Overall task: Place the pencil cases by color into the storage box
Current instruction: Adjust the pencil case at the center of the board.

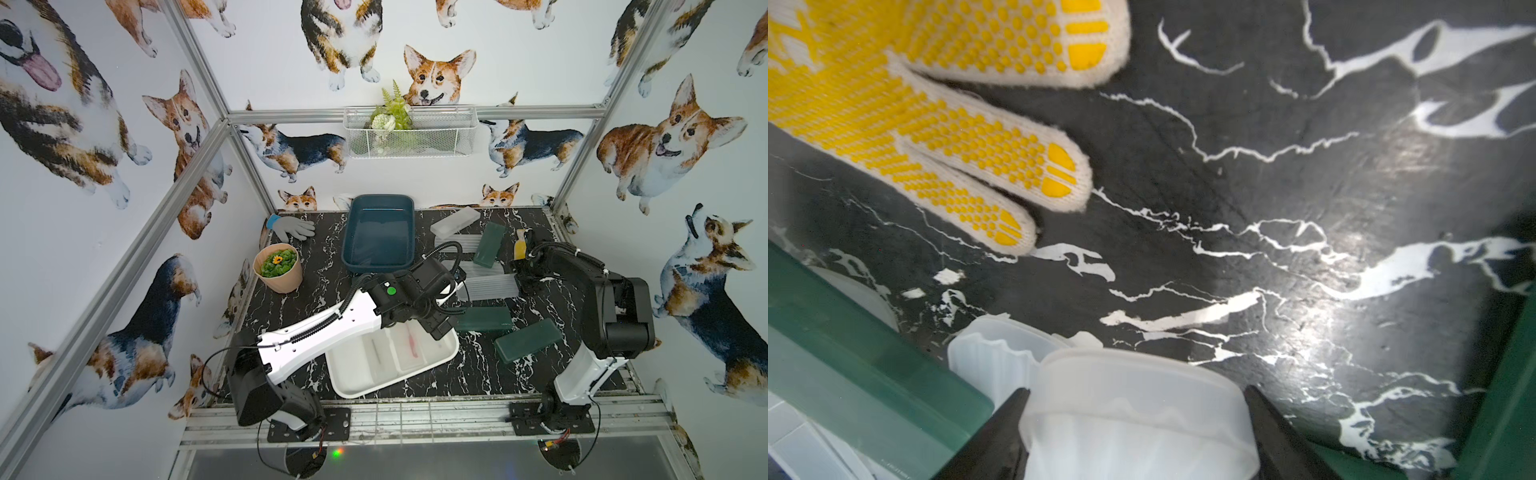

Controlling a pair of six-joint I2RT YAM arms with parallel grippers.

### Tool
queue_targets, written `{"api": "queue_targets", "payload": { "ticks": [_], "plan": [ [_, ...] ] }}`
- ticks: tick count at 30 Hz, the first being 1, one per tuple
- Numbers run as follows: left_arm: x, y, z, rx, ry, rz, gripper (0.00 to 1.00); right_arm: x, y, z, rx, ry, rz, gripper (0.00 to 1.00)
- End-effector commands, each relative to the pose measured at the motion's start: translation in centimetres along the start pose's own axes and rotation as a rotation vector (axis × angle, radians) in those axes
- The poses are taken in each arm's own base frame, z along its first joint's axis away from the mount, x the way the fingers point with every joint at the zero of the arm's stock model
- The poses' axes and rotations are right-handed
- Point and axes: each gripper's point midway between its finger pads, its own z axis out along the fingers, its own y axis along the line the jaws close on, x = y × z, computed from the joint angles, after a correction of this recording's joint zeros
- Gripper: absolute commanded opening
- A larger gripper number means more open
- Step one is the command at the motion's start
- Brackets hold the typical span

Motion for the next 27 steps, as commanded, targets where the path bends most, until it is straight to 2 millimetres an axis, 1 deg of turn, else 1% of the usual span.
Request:
{"api": "queue_targets", "payload": {
  "ticks": [1, 3, 6, 11, 17, 20, 22, 27],
  "plan": [
    [0.1, 0.1, -0.3, 0.007, -0.004, -0.018, 0.98, -1.4, 0.4, -0.6, -0.020, -0.043, 0.066, 0.72],
    [0.2, 0.1, -0.3, 0.007, -0.004, -0.026, 0.98, -2.0, 0.7, -0.5, -0.024, -0.047, 0.031, 0.72],
    [0.2, 0.2, -0.3, 0.010, -0.006, -0.033, 0.98, -2.7, 0.5, 0.2, 0.007, -0.027, -0.028, 0.73],
    [0.2, 0.1, -0.3, 0.014, -0.007, -0.040, 0.98, -2.8, -0.3, 1.9, 0.046, 0.039, -0.075, 0.75],
    [0.1, 0.1, -0.1, 0.018, -0.007, -0.044, 0.98, -2.6, -0.4, 3.2, 0.065, 0.085, -0.093, 0.77],
    [0.0, 0.1, -0.1, 0.019, -0.008, -0.045, 0.99, -2.5, -0.1, 3.3, 0.072, 0.100, -0.107, 0.79],
    [0.1, 0.2, -0.1, 0.017, -0.005, -0.046, 0.99, -2.5, 0.1, 3.3, 0.073, 0.105, -0.116, 0.83],
    [0.1, 0.2, 0.0, 0.022, -0.005, -0.048, 0.99, -2.2, 0.8, 2.6, 0.052, 0.125, -0.121, 0.91]
  ]
}}
